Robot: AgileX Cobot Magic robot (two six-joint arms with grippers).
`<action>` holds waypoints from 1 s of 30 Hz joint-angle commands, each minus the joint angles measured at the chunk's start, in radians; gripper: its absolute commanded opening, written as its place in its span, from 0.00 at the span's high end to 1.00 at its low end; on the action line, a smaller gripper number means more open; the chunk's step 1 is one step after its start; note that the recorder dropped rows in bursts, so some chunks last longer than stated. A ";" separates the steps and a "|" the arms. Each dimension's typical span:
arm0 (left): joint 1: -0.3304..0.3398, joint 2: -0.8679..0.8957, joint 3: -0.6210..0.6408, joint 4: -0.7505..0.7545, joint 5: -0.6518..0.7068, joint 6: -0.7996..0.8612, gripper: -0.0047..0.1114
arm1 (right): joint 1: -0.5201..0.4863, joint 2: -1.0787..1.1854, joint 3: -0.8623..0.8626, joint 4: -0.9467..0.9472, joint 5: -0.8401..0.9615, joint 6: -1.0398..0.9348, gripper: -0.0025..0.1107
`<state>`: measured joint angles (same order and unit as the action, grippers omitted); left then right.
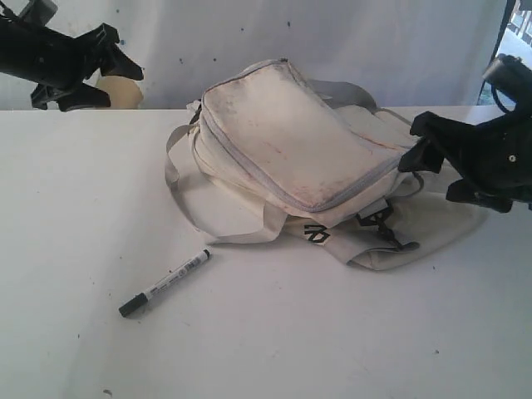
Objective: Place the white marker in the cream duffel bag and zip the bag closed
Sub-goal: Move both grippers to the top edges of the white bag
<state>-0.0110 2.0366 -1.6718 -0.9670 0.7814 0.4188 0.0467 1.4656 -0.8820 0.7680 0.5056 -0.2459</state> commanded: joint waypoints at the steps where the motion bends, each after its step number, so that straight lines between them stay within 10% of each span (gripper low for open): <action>1: -0.002 0.095 -0.115 -0.103 0.045 0.006 0.25 | 0.004 0.062 -0.016 0.068 0.017 -0.016 0.33; 30: -0.195 0.436 -0.415 -0.146 -0.137 0.008 0.27 | 0.121 0.208 -0.016 0.316 -0.251 -0.120 0.39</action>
<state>-0.1863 2.4668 -2.0796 -1.1122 0.6634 0.4209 0.1512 1.6489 -0.8956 1.0742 0.2912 -0.3513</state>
